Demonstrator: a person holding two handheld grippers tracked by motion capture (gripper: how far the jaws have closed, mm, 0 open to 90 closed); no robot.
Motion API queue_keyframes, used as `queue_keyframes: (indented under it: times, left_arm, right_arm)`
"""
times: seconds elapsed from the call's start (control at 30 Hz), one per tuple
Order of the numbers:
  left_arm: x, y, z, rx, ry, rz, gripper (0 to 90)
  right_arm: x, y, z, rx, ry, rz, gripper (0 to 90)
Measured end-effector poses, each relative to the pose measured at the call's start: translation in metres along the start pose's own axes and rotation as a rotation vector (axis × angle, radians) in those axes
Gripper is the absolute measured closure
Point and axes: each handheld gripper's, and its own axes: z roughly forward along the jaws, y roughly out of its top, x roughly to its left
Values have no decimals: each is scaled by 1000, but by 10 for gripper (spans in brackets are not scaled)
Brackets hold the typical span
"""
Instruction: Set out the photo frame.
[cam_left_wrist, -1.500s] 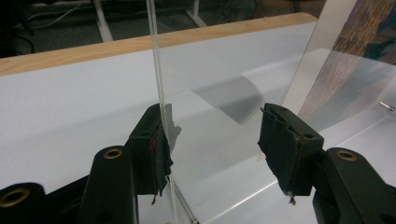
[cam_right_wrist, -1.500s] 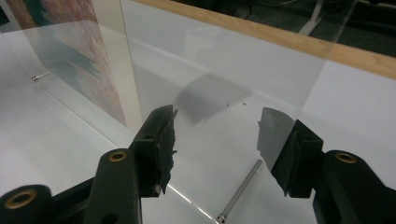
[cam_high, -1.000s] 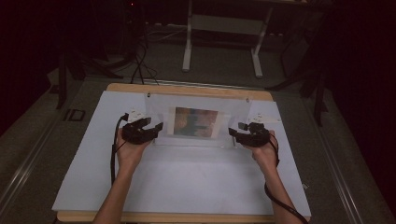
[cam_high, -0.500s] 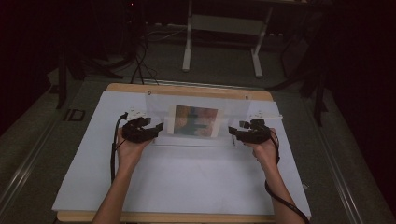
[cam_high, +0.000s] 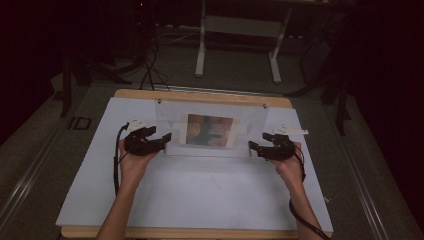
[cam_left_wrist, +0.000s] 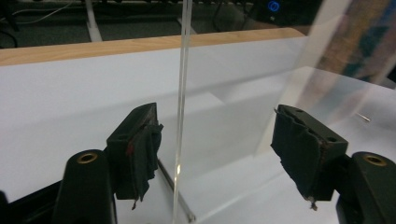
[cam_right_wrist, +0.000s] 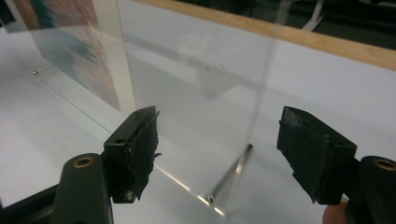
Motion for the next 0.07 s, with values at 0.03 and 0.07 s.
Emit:
queue_keyframes:
  times: [0.03, 0.07]
  left_arm:
    - [1, -2, -4, -7, -2, -3, 316]
    - [2, -6, -10, -7, 2, -3, 316]
  right_arm:
    - [-2, -2, -6, -7, 8, 7, 288]
    - [-3, -4, -10, -11, 4, 7, 288]
